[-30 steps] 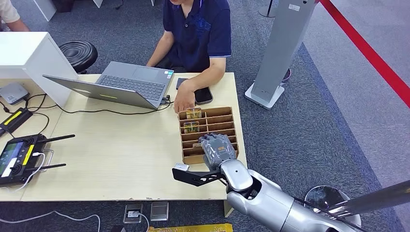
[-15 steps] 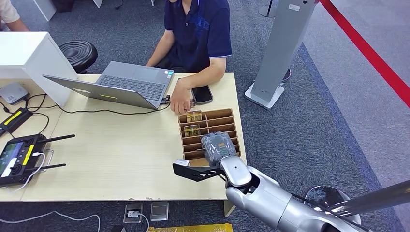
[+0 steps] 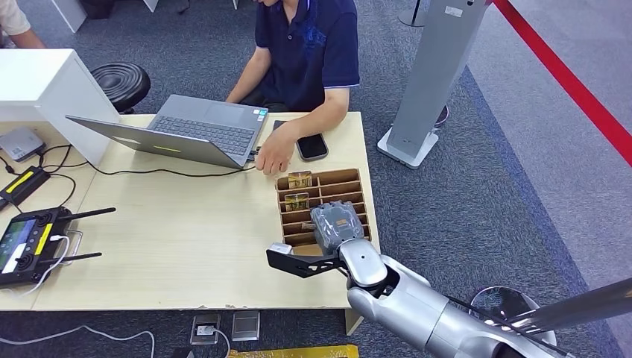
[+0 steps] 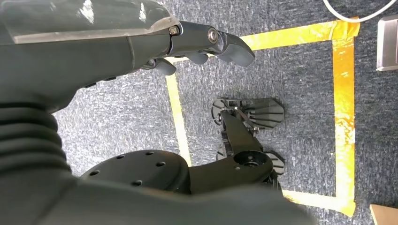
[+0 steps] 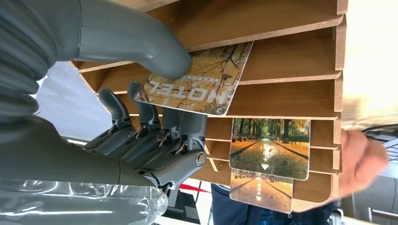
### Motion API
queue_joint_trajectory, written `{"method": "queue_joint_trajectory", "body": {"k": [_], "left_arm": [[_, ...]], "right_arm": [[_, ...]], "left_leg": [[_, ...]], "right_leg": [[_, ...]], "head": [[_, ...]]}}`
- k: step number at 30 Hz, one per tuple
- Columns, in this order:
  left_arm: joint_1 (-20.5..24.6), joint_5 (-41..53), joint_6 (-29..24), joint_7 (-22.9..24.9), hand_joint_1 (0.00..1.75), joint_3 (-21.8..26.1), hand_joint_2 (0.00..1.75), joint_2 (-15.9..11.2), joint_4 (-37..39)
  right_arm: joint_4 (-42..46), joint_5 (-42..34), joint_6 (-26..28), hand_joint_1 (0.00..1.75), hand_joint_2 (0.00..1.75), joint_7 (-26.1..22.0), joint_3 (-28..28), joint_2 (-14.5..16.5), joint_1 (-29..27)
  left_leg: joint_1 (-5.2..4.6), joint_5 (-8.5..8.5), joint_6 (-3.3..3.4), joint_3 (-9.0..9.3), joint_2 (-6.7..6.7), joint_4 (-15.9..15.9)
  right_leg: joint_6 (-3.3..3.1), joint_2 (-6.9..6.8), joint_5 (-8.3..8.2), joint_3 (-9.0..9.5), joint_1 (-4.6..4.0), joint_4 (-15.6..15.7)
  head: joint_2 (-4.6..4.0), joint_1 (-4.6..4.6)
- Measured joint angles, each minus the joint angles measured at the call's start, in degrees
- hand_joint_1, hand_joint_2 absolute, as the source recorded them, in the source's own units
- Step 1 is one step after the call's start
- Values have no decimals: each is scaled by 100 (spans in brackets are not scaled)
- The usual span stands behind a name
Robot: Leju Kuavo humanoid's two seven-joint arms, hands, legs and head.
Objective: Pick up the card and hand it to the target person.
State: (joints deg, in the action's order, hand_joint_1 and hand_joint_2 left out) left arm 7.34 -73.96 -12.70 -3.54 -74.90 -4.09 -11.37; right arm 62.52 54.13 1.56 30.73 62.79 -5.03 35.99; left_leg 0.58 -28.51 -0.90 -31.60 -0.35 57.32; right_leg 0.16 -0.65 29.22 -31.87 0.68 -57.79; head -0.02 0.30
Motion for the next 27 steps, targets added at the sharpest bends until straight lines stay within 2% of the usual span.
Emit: {"method": "queue_joint_trajectory", "body": {"k": [7,12,16,19,23,27], "left_arm": [[-15,-65,-60,24,0,0,175,-2,0],[-40,-107,-55,26,0,0,175,-3,0],[-77,-158,-48,37,0,0,175,-11,2],[-96,-193,-48,59,0,0,175,-11,2],[-100,-215,-49,75,0,0,175,-11,1],[-99,-186,-31,81,0,0,175,-10,0]], "right_arm": [[133,-545,-72,147,175,31,-90,-16,86],[653,-1748,-695,147,175,82,-277,-194,355],[1356,-2576,-869,147,175,139,-482,-457,626],[1871,-2649,-818,147,175,278,-630,-651,774],[2471,-2386,-651,147,175,458,-829,-837,879],[2824,-2193,-568,147,175,356,-924,-896,888]], "left_leg": [[0,0,0,1,0,0],[0,1,0,3,1,0],[0,1,0,3,1,1],[0,1,0,2,1,1],[0,1,0,3,1,1],[0,1,0,3,1,1]], "right_leg": [[0,0,0,0,0,0],[1,1,-1,-1,0,0],[2,2,-2,-1,0,0],[2,2,-2,-2,0,1],[2,2,-2,-2,0,1],[2,2,-2,-1,0,1]], "head": [[0,-4],[0,-3],[0,1],[0,2],[0,1],[0,-6]]}}
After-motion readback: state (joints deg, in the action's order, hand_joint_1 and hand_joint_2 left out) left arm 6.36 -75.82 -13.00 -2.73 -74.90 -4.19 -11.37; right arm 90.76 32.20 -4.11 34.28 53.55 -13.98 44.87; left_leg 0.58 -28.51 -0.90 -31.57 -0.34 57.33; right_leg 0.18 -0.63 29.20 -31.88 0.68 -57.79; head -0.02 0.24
